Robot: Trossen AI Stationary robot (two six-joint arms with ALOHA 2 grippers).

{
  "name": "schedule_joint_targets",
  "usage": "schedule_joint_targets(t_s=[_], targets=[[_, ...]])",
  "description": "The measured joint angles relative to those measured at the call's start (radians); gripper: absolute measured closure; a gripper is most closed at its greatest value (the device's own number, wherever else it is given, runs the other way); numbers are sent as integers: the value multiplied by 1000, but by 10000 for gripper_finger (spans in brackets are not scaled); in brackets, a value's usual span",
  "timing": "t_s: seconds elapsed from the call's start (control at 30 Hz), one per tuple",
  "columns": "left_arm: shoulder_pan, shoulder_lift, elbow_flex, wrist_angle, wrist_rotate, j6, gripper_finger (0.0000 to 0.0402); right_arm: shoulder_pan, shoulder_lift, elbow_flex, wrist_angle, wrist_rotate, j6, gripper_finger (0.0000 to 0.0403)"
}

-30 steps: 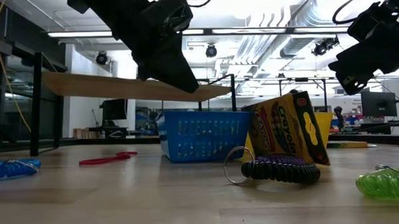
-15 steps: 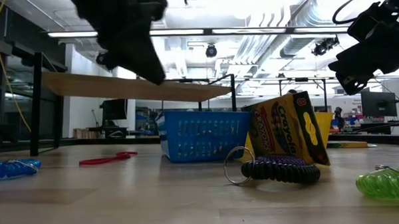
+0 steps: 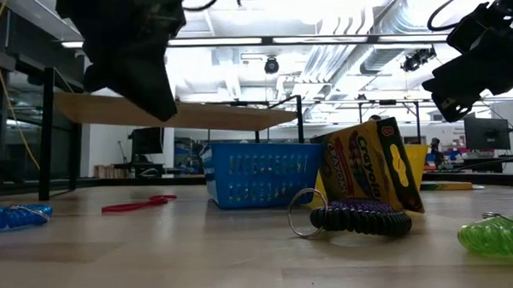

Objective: Pick & Place Office Desk Supplies
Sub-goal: Put the red rubber band into the blue bin

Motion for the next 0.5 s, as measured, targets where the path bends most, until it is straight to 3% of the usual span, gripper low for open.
schedule_joint_targets(t_s=[0.5], targets=[[65, 124, 0, -5, 119, -190, 331, 0, 0, 0, 0, 0, 0, 314]])
